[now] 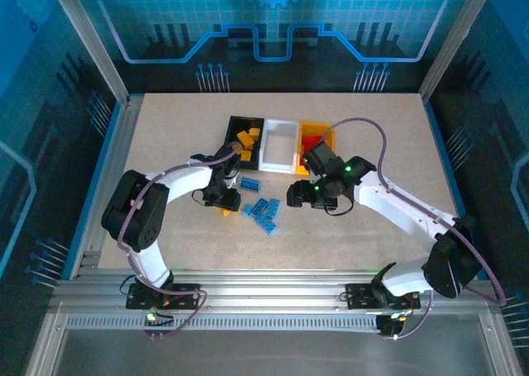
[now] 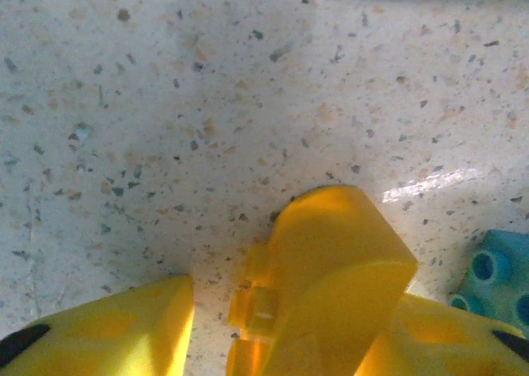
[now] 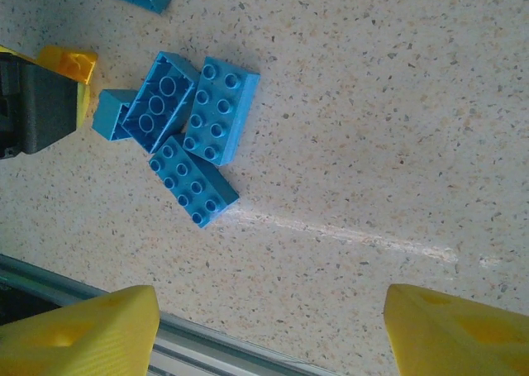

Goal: Sort the legos into containers by color

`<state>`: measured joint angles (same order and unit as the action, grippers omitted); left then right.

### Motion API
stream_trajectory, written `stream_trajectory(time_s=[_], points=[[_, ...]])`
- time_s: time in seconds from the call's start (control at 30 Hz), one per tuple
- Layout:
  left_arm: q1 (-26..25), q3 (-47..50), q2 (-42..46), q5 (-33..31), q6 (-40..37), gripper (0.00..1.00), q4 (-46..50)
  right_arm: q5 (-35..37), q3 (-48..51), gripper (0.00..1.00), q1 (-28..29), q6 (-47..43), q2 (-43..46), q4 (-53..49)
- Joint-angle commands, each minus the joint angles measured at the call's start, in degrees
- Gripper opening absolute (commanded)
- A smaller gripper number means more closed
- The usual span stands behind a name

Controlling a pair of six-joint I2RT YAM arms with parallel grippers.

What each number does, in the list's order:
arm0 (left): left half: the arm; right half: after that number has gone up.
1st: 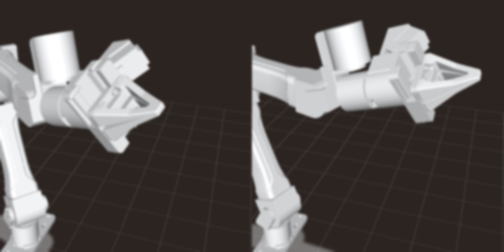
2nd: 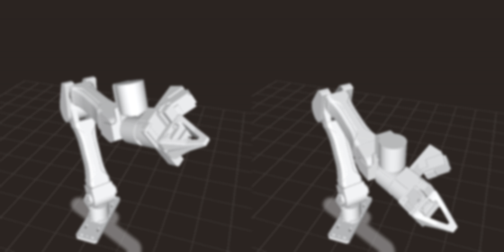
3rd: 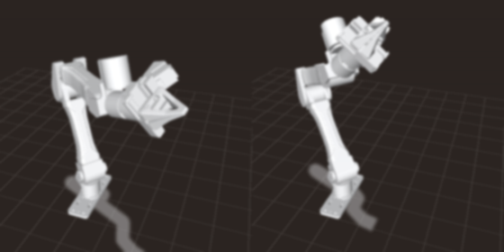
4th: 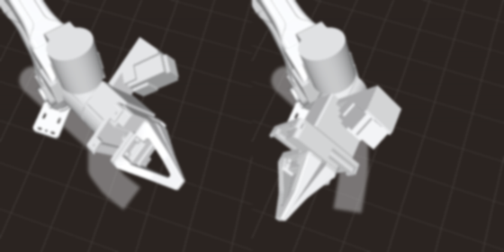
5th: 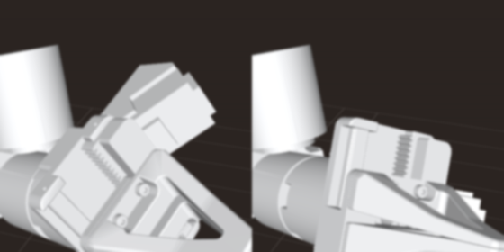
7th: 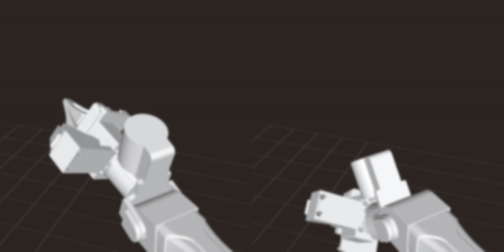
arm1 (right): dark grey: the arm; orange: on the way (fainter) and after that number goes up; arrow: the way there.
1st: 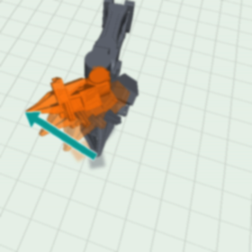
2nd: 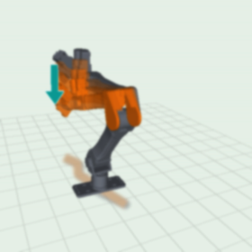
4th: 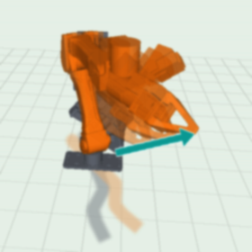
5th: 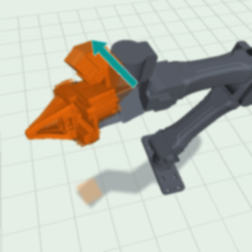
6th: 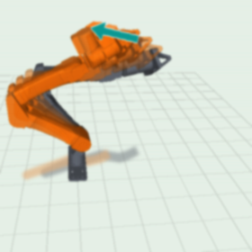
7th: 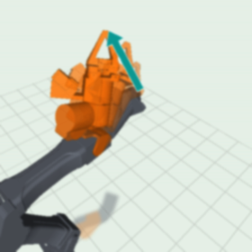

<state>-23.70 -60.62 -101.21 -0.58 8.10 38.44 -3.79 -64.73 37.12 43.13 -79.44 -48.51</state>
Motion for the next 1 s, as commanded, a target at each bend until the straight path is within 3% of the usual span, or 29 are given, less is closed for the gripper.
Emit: stream_trajectory(time_s=[0.0, 0.27, 0.47, 0.73, 0.97], points=[[-0.32, 0.14, 0.69, 1.98, 0.02, 0.44, 0.11, 0.46, 0.83, 0.74, 0.76, 0.29, 0.69, -0.84], [-0.27, 1.44, 3.88, 3.18, 2.91, 0.29, 1.52, 0.19, -0.08, 0.74, 0.76, -0.38, -0.54, -0.41], [0.80, 2.17, 9.98, 6.00, 5.45, 0.26, 3.25, 0.78, 0.65, 0.74, 0.67, -0.33, 0.10, -0.44], [8.68, -1.47, 18.41, 14.98, 11.08, 0.26, 4.42, 1.42, 2.79, 0.74, 0.54, 0.25, 1.54, -0.05], [11.62, -16.12, 8.80, 20.73, 14.96, 0.26, 2.66, 1.56, 4.71, 0.74, 0.49, -0.02, 2.31, -0.23]])
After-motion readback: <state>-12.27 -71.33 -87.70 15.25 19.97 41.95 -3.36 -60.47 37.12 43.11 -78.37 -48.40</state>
